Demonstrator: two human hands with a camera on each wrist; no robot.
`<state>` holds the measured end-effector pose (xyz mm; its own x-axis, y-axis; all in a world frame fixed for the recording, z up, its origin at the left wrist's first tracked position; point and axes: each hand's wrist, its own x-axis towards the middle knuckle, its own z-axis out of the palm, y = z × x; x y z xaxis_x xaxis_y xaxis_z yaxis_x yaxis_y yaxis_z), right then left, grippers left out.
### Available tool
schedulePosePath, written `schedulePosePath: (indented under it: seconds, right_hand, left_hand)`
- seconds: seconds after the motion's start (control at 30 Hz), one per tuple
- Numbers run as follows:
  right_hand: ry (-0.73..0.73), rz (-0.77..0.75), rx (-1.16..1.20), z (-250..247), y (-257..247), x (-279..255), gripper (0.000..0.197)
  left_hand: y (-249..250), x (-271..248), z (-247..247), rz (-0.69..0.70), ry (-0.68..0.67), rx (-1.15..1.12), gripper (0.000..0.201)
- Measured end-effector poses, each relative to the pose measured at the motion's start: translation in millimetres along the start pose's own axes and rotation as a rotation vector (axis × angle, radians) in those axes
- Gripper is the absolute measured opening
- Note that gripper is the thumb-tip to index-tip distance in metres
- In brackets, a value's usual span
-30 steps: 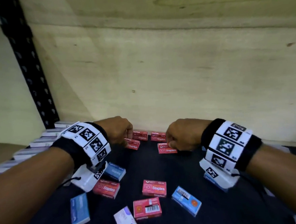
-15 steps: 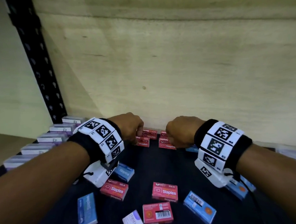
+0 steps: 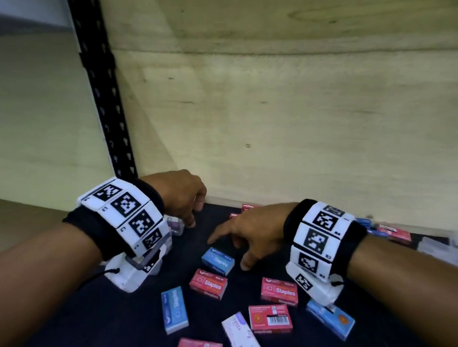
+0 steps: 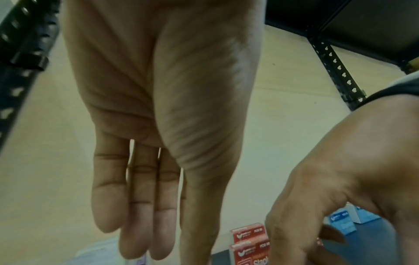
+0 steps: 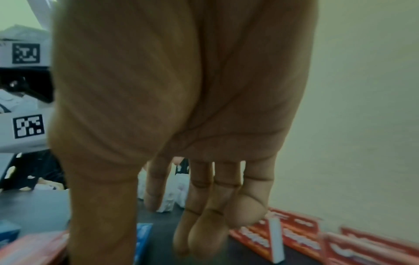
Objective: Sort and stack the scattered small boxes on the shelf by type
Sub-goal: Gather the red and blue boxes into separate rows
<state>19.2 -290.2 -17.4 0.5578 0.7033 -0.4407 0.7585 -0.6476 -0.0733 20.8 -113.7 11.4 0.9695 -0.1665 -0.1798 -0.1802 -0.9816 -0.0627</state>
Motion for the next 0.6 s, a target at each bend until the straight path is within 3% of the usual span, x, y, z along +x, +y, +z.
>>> schedulePosePath:
  seconds: [0.07, 0.17, 0.33, 0.6]
  right_hand:
    - [-0.010, -0.022, -0.029, 2, -9, 5, 0.079]
    - [0.011, -0.023, -0.036, 6, -15, 6, 0.068]
    - [0.072, 0.084, -0.011, 11, -1, -5, 0.059]
    - [0.197, 0.233, 0.302, 25, 59, -65, 0.062]
  left_hand:
    - [-6, -11, 1, -0.012, -0.001, 0.012, 0.028]
    - [-9, -26, 2, 0.001, -0.038, -0.010, 0.027]
    - [0, -41, 13, 0.079, -0.160, -0.140, 0.029]
    - [22, -42, 41, 0.229, -0.295, -0.097, 0.048]
